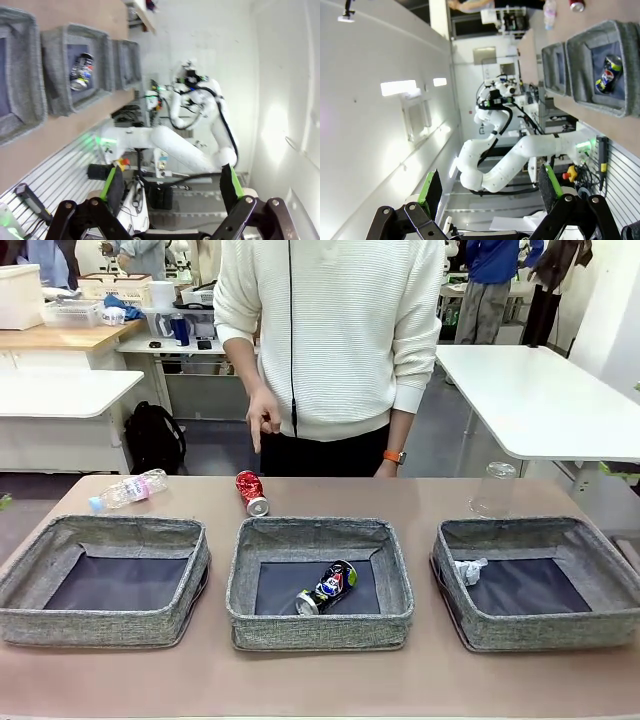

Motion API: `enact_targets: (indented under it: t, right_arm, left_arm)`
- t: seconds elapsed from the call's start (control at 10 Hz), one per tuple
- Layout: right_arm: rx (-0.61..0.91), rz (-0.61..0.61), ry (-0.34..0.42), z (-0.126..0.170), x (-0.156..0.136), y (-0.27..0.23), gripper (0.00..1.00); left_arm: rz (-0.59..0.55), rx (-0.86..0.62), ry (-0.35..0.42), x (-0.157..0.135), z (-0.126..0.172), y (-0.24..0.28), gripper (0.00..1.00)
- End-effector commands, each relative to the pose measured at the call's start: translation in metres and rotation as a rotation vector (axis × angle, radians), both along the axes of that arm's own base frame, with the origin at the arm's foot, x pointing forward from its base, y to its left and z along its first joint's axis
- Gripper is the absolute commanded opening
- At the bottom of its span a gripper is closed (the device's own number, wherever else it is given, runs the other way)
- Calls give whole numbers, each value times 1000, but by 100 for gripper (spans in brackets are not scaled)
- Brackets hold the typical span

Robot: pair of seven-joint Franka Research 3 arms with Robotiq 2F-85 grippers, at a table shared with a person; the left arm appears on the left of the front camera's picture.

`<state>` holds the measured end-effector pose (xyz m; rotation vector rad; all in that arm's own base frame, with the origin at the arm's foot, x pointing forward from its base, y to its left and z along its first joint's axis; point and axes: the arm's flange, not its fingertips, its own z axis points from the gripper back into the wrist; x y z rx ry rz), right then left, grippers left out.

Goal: Sort the waste into the appropriate baskets.
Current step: Pick up the waste item pointed out by the person.

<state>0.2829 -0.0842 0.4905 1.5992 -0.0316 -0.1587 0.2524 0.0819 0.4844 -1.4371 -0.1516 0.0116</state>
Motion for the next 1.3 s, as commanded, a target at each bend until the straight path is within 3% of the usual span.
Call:
enact_targets:
  t: [0.0,0.2,0.3,0.5,0.6,0.7,0.8,0.9,1.0,1.1,1.2]
  right_arm:
    - [16,2,-23,2,1,0,100]
    - [16,2,-23,2,1,0,100]
    - [16,2,-23,2,1,0,100]
    - [16,2,-23,2,1,0,100]
    - [16,2,-23,2,1,0,100]
    - [16,2,-23,2,1,0,100]
    - [16,2,-23,2,1,0,100]
    - [16,2,-23,2,1,0,100]
    - [16,2,-23,2,1,0,100]
    - [16,2,-23,2,1,0,100]
    - [16,2,-23,2,1,0,100]
  left_arm:
    - [115,291,151,34,26,-48,100]
    - [188,627,290,98,45,-122,100]
    - [317,779,339,128,44,-155,100]
    - [379,984,397,161,27,-206,100]
    - [454,941,267,162,27,-215,100]
    - [391,819,209,135,36,-218,100]
    - [391,819,209,135,36,-218,100]
    - [432,908,224,157,21,-235,100]
    - [463,980,158,145,20,-239,100]
    - [573,1014,225,171,16,-249,100]
    - [497,1079,178,201,12,-266,100]
